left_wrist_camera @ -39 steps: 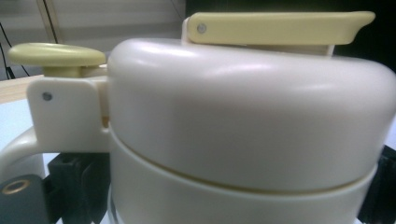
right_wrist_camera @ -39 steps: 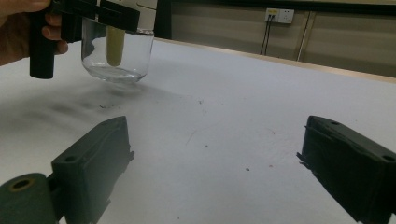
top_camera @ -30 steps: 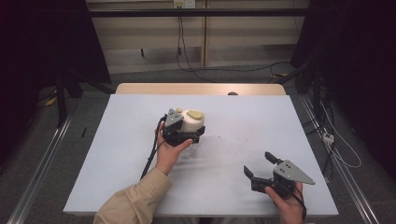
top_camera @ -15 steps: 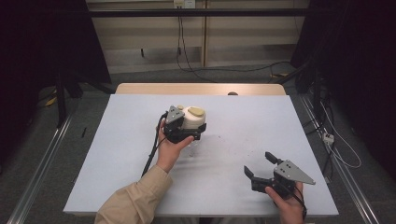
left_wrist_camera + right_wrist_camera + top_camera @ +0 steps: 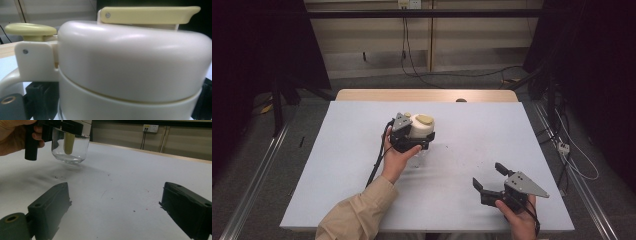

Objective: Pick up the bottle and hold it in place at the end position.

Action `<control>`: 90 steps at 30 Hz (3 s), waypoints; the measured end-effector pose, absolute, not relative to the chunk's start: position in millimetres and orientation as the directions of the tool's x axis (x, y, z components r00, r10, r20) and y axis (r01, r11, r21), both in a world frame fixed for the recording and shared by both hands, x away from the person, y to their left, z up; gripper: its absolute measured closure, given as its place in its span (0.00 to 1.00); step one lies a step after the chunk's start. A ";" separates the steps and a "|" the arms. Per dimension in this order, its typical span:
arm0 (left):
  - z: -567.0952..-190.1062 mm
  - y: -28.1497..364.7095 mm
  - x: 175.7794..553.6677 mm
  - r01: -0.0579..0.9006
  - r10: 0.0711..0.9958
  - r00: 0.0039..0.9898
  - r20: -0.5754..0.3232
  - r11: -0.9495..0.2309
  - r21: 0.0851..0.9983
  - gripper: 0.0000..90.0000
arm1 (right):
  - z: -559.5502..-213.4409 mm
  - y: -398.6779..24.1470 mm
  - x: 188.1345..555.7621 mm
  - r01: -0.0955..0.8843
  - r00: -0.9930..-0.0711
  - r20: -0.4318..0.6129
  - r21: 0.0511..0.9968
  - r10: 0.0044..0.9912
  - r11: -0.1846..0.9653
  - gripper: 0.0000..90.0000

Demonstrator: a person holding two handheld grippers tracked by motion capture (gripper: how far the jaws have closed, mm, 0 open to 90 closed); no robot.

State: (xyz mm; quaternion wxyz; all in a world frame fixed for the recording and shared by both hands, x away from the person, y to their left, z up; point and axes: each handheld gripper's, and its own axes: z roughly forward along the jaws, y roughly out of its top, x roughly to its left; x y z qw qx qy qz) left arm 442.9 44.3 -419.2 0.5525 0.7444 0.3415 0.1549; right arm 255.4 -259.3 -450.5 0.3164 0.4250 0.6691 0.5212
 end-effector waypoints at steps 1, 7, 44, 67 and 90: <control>-418.9 44.2 442.9 0.336 0.678 0.721 -0.144 -0.161 0.928 0.07 | -450.5 -259.4 255.4 0.238 -0.438 0.018 0.966 0.899 0.097 0.08; -418.0 40.8 442.6 0.325 0.670 0.730 -0.135 -0.166 0.931 0.07 | -450.5 -260.6 255.2 0.238 -0.436 0.020 0.967 0.900 0.094 0.08; -425.8 24.9 449.4 0.322 0.653 0.747 -0.128 -0.187 0.928 0.07 | -451.0 -261.5 253.2 0.240 -0.435 0.021 0.966 0.900 0.094 0.08; -432.3 9.1 451.1 0.334 0.630 0.762 -0.150 -0.184 0.924 0.07 | -450.7 -261.5 250.7 0.238 -0.430 0.013 0.966 0.903 0.099 0.08; -429.6 3.5 453.7 0.330 0.636 0.759 -0.139 -0.191 0.925 0.07 | -450.9 -261.3 251.4 0.239 -0.430 0.012 0.966 0.903 0.101 0.08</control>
